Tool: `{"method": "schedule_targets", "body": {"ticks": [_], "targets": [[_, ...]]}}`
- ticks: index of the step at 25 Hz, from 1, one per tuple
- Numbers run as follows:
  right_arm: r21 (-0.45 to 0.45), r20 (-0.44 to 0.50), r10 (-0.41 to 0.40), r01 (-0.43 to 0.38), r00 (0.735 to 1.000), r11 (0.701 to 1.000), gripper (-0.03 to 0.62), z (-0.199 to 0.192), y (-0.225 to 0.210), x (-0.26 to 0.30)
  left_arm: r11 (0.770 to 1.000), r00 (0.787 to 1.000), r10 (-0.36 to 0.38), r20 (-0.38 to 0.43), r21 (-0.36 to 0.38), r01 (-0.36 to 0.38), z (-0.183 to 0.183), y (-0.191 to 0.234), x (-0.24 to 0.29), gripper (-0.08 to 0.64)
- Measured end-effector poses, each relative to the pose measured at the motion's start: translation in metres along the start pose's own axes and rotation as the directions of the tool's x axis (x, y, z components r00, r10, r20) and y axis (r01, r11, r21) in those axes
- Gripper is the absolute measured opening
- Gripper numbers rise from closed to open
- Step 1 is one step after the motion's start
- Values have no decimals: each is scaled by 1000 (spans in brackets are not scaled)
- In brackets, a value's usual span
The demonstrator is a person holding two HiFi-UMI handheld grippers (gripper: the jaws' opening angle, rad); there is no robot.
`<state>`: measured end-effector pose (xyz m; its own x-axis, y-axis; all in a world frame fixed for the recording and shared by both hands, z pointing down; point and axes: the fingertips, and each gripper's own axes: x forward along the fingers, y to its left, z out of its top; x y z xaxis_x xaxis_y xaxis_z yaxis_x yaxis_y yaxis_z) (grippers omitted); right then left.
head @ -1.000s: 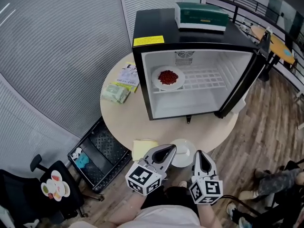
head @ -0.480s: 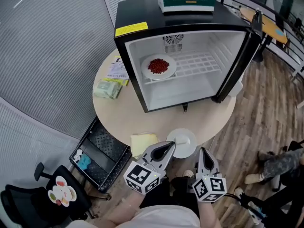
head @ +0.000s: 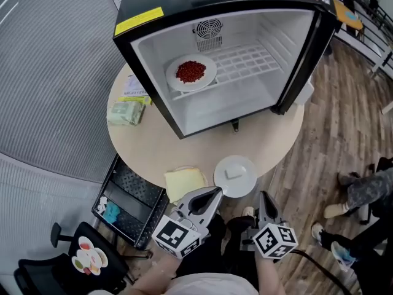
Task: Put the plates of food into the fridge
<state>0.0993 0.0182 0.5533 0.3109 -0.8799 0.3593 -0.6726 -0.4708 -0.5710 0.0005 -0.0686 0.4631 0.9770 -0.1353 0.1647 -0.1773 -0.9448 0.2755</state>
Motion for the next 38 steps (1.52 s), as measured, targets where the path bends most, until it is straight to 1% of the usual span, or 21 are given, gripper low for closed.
{"method": "schedule_targets", "body": {"ticks": [1,2,3,4,6,8,10,12,14,17,22,23,25,26,29,30,31,33,34,37,38], "targets": [[26,3,1,-2,1000,1000,17,-3,-1,1,1000,1000,-5,-8,-4,5,-3,2,-1,5],[55,6,7,-7,1000,998,40,-7,-2,1,1000,1000,-9,-15,-6,9,-5,4,-2,5],[89,5,13,-13,1000,996,85,-11,-3,3,1000,1000,-12,-22,-7,12,-8,6,-4,5],[130,1,18,-18,1000,991,110,-15,-5,5,1000,1000,-13,-28,-8,12,-11,9,-5,5],[216,-14,21,-18,1000,976,139,-26,-9,11,1000,999,-13,-38,-13,12,-15,15,-8,5],[279,-37,17,-6,999,960,150,-39,-15,19,1000,999,-18,-44,-18,17,-18,20,-10,5],[336,-65,14,9,998,942,150,-53,-22,28,999,998,-27,-51,-19,26,-21,21,-10,5],[401,-90,16,21,996,916,150,-64,-29,37,999,998,-36,-59,-22,34,-24,21,-9,5],[440,-107,18,31,994,897,150,-71,-33,45,999,997,-42,-65,-26,41,-27,21,-7,5],[474,-116,22,36,993,880,150,-77,-33,55,998,996,-54,-71,-26,52,-30,20,-3,5],[503,-131,43,29,990,864,149,-85,-28,62,998,995,-55,-79,-7,55,-30,22,-1,5],[507,-130,37,34,991,862,140,-85,-28,62,999,996,-52,-79,-9,51,-30,23,-2,5],[521,-120,25,41,992,853,62,-85,-29,63,999,996,-44,-80,-12,43,-30,26,-2,5],[545,-109,29,35,994,838,58,-85,-29,63,999,996,-41,-81,-13,41,-30,27,-3,5],[659,-56,65,-13,996,752,29,-82,-28,64,999,996,-36,-77,-13,35,-27,29,-3,5],[673,-43,73,-25,996,739,21,-80,-27,64,999,997,-34,-74,-11,34,-26,29,-3,5],[668,-41,74,-28,996,743,18,-78,-26,64,999,997,-34,-70,-8,34,-24,29,-2,5],[637,-57,69,-17,996,771,17,-75,-27,64,999,998,-37,-59,-1,37,-20,29,0,5],[635,-62,69,-14,996,772,17,-73,-27,64,999,998,-36,-58,-2,36,-19,29,2,5],[678,-46,85,-31,995,734,17,-64,-25,64,999,998,-32,-58,-3,32,-16,27,6,5],[684,-37,92,-42,995,728,17,-60,-24,64,999,998,-34,-56,-1,34,-15,26,8,5]]}}
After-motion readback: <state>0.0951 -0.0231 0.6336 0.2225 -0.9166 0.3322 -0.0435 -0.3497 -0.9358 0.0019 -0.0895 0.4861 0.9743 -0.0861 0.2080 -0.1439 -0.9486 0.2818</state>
